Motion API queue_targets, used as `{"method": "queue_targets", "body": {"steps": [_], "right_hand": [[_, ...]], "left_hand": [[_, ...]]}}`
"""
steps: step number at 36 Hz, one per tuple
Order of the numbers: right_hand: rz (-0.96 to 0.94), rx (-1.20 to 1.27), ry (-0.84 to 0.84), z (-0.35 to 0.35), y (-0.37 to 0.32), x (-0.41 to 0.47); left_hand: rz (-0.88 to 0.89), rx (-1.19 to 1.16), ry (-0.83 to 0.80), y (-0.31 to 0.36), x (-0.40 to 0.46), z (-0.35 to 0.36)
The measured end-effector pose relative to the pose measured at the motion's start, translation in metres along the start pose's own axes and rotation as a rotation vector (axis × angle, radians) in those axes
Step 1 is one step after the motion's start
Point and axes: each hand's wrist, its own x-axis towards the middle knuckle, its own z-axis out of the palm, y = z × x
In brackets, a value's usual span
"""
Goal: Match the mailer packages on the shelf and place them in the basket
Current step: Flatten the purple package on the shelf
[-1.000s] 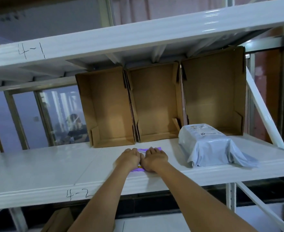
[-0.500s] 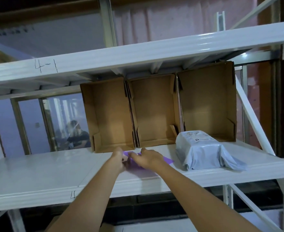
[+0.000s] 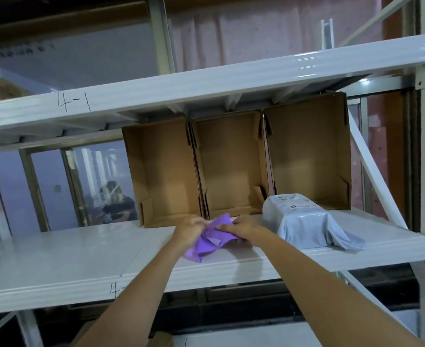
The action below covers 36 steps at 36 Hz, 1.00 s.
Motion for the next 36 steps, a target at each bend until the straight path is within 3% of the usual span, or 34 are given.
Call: {"method": "queue_targets", "body": {"steps": [2,5,11,14,17,21,26,36], "right_hand": [[-0.023,-0.223,0.082,-0.009,-0.001,0.005],[-0.054,-0.409,0.216,-0.015,-0.006,0.012],[-0.141,-0.729,0.311,0.006,-0.005,0.01],[-0.264,-0.963,0.337,0.029,-0.002,0.01],[-0.305,-0.932,0.161,0.048,0.007,0.017],[-0.287,-0.945,-0.01,0.052,0.018,0.02],[-0.343,-0.872,-0.08,0.043,0.02,0.023],[-0.241,-0.806,-0.049,0.042,0.022,0.034]], "left_hand": [[-0.002,0.236,-0.14,-0.008,-0.007,0.006],[0.035,0.325,-0.214,-0.011,-0.012,0.013],[0.075,0.282,-0.199,-0.004,-0.01,0.02],[0.179,0.365,-0.066,-0.006,-0.002,0.019],[0.264,0.511,0.017,-0.012,0.008,0.023],[0.277,0.497,-0.077,-0.02,0.017,0.036],[0.157,0.338,-0.163,-0.033,0.021,0.047],[-0.001,0.493,-0.231,-0.028,0.026,0.05]]}}
